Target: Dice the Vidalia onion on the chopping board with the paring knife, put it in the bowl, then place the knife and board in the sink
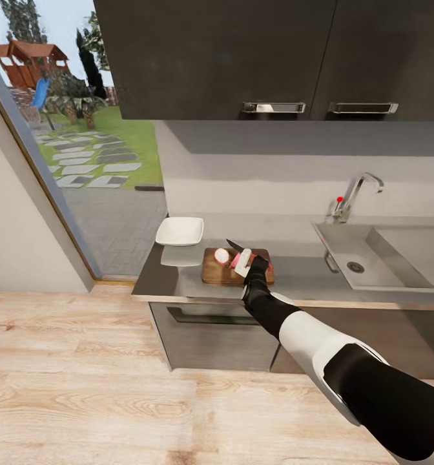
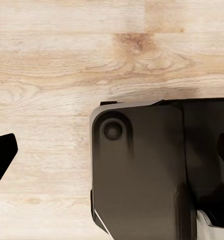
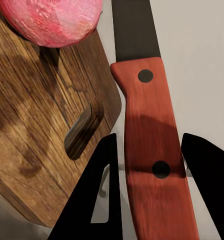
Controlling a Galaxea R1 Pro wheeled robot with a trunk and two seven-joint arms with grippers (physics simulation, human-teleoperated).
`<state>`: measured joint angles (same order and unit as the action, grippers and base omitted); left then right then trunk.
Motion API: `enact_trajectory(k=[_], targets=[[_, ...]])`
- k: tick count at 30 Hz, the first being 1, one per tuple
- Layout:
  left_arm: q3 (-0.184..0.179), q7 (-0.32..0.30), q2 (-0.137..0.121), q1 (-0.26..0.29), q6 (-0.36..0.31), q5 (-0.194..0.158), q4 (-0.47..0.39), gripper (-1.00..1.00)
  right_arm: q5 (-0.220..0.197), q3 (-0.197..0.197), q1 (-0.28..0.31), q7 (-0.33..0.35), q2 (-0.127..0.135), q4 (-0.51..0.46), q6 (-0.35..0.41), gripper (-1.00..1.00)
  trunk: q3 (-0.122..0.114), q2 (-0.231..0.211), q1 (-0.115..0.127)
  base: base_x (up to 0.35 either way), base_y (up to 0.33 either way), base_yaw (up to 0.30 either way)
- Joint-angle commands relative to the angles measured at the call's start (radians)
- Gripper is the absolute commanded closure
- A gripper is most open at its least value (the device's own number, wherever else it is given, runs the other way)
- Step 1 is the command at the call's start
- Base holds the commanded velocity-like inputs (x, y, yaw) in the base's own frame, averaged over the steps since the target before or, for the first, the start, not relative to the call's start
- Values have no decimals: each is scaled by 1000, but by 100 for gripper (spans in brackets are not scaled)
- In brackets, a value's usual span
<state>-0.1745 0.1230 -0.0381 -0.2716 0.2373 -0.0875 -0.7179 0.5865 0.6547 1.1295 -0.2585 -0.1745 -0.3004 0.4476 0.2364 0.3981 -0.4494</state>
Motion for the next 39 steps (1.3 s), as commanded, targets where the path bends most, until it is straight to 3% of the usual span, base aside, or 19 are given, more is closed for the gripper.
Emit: enact_trajectory(k=[1,39], targets=[[-8,9,-2,0,2,-9,-1,-100,4,6,1,-1,0,0,9,100,2,2,-1,0,0,0],[-8,9,-2,0,2,-9,0,-100,4,6,1,-1,0,0,9,100,5,2,-1,0,0,0]])
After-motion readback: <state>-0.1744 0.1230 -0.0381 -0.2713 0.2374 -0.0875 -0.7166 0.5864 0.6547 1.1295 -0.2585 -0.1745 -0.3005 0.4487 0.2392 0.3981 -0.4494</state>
